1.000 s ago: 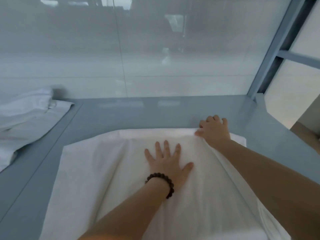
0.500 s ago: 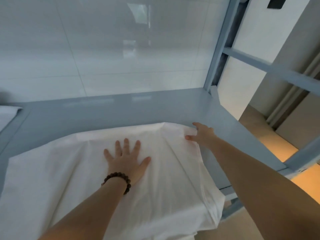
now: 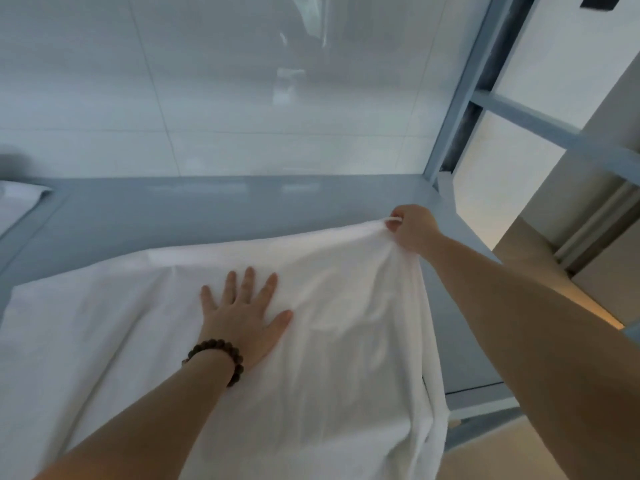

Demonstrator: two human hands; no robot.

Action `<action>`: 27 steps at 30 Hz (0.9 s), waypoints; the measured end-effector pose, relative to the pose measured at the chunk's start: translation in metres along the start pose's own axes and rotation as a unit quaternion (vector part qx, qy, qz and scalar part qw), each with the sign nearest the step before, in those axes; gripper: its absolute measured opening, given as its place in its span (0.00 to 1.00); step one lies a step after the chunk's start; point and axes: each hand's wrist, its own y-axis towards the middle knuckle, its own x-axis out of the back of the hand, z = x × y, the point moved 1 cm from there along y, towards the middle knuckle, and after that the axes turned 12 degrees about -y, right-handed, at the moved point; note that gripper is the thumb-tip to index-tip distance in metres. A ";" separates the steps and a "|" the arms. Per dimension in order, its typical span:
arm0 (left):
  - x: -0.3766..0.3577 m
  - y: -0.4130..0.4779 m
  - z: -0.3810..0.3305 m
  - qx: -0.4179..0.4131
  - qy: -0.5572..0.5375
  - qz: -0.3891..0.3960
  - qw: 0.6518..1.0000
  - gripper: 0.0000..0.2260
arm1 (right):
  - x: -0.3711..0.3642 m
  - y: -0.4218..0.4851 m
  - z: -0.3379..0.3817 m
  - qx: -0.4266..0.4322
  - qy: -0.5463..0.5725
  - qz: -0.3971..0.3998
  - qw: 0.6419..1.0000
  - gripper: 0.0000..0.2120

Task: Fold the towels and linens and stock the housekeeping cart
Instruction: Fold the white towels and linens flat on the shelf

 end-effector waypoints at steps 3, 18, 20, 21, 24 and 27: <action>-0.001 0.001 0.001 0.000 0.002 -0.001 1.000 0.39 | -0.020 0.004 -0.003 0.000 -0.020 0.015 1.000 0.09; 0.008 -0.003 -0.002 0.039 0.010 0.036 0.999 0.38 | -0.024 -0.161 -0.017 -0.055 -0.064 0.132 0.988 0.25; 0.013 -0.007 -0.006 0.030 0.020 0.017 0.999 0.33 | -0.020 -0.166 -0.025 -0.065 -0.040 0.131 0.988 0.18; 0.015 -0.010 -0.010 0.008 0.037 -0.006 0.999 0.30 | -0.018 -0.166 -0.028 -0.069 -0.030 0.130 0.989 0.15; 0.020 -0.016 -0.024 -0.070 0.062 -0.042 0.995 0.21 | -0.012 -0.168 -0.025 -0.090 -0.004 0.126 0.988 0.14; 0.020 -0.016 -0.038 -0.056 0.064 -0.008 0.996 0.20 | -0.006 -0.185 -0.022 -0.113 0.001 0.064 0.992 0.14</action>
